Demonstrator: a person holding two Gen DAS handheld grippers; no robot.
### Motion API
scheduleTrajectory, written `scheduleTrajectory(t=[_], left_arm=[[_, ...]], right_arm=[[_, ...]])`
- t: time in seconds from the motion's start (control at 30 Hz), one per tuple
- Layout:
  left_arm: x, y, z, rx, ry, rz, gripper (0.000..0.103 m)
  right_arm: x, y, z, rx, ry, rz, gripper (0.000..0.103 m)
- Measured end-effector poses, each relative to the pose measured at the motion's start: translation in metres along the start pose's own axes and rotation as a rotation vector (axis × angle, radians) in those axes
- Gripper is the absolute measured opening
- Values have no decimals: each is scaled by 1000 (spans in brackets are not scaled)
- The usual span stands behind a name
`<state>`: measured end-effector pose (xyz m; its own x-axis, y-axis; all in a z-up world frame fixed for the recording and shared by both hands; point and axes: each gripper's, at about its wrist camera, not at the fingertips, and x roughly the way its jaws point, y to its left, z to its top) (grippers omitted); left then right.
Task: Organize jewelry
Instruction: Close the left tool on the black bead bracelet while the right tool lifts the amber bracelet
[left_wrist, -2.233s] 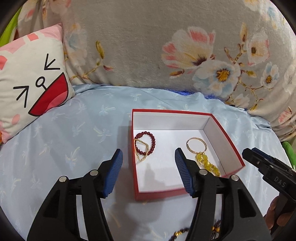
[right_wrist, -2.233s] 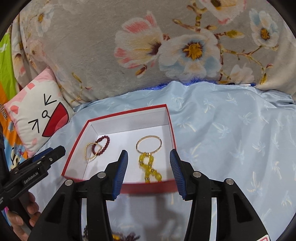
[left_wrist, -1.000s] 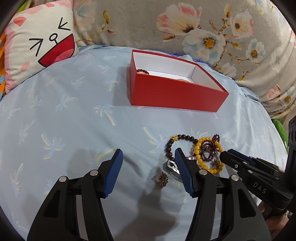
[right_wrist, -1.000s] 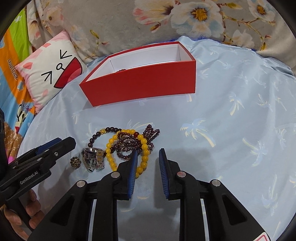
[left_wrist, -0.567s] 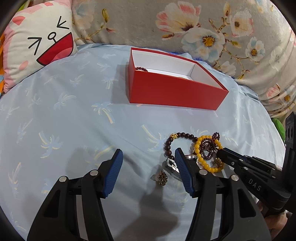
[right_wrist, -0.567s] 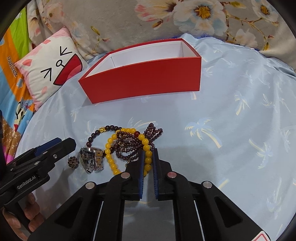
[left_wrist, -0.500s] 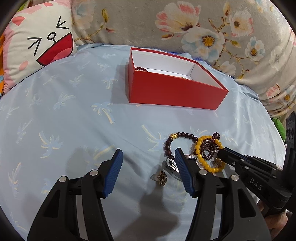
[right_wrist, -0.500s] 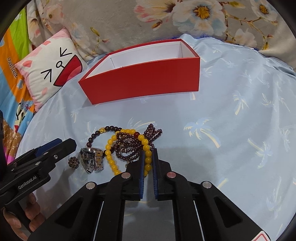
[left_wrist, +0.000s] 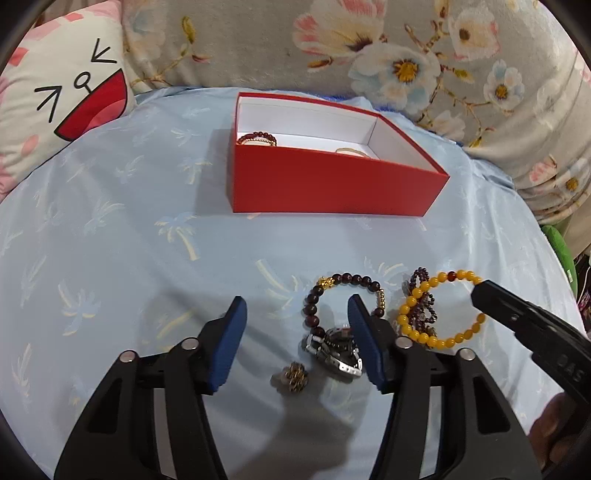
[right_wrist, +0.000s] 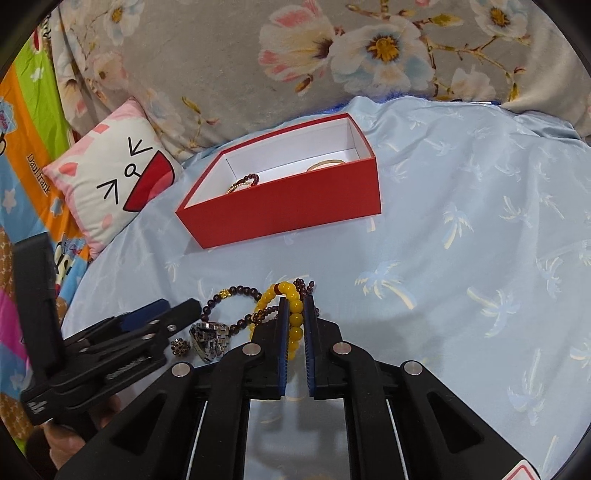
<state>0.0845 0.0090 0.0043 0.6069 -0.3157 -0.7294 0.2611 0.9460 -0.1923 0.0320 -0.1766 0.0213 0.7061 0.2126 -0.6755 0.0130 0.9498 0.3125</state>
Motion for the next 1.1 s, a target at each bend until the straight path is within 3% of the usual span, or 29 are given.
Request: scheduleTrajectory(t=[0.13, 0.4, 0.57, 0.77, 1.1], left_arm=[[13, -4, 4, 9, 30, 3, 34], [22, -17, 9, 76, 37, 31, 32], [24, -22, 9, 109, 44, 31, 10], [18, -18, 9, 73, 63, -28, 7], [-27, -24, 13, 52, 3, -99, 7]], right_arm=[[-1, 0, 1, 4, 0, 10, 7], [-1, -1, 0, 3, 7, 28, 7], [-1, 2, 0, -2, 9, 32, 7], [-10, 5, 2, -5, -9, 48, 7], [-28, 7, 7, -6, -49, 59, 7]])
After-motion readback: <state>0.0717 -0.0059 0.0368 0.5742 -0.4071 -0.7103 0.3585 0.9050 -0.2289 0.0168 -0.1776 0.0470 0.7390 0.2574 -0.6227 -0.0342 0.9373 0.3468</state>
